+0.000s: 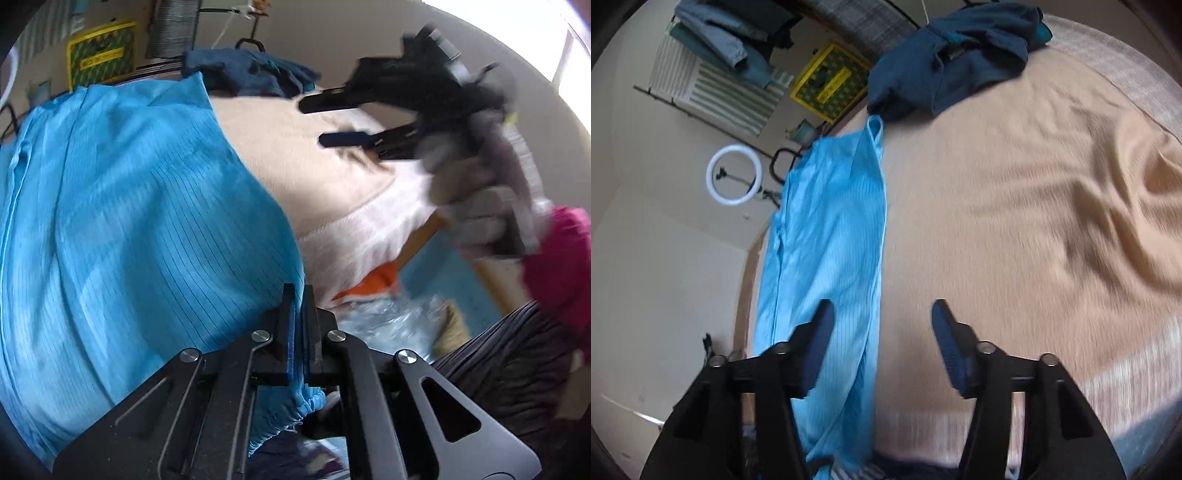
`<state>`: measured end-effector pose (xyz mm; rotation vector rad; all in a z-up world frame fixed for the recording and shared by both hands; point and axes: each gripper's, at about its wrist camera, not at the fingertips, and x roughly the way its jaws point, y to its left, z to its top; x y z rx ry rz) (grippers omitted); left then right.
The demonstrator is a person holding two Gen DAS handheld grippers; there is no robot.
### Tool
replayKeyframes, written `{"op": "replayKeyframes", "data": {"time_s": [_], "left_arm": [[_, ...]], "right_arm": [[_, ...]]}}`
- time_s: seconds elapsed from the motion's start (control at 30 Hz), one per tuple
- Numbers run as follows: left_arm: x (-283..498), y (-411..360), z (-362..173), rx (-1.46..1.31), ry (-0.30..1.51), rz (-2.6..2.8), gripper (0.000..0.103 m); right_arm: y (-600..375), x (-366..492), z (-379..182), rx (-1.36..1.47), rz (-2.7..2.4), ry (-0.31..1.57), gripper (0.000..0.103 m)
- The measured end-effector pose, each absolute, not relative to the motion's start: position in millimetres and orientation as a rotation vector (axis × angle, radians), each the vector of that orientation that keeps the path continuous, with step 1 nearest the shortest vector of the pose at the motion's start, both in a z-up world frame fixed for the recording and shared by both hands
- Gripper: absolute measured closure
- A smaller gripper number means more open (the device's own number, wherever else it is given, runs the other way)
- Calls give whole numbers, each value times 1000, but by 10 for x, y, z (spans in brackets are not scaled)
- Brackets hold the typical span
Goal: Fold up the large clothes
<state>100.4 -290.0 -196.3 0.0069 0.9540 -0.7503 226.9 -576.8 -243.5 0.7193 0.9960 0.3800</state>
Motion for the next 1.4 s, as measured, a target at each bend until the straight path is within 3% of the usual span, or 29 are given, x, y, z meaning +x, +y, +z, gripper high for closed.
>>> {"op": "replayKeyframes", "data": {"time_s": [0.17,0.37,0.53,0.73,0.83,1.03,1.1,1.23,1.3,1.4], "left_arm": [[1034,-2787,-1790,-95,937,-761,103],[1016,-2790,-1857,-62,936,-743,103],[981,-2958,-2066,47,975,-752,103],[881,-2790,-2012,19,951,-757,93],[938,-2778,-1995,18,934,-736,73],[1059,-3089,-2076,74,949,-714,67],[1088,-3192,-2122,109,953,-691,56],[1152,-3289,-2218,120,978,-632,55],[1176,-3290,-2268,107,999,-609,55],[1177,-3281,-2309,94,997,-587,55]], "right_arm": [[-5710,2784,-2650,871,362,1006,46],[-5434,3191,-2720,759,342,1058,46],[-5535,3028,-2490,698,484,1047,46],[-5757,2340,-2476,700,599,1077,46],[-5656,1964,-2666,725,640,1164,46],[-5371,1778,-2917,711,683,1269,46],[-5328,1804,-2990,707,688,1289,46],[-5360,1866,-3069,803,726,1288,47],[-5355,1888,-3087,846,753,1288,57],[-5300,1888,-3107,871,790,1299,63]]}}
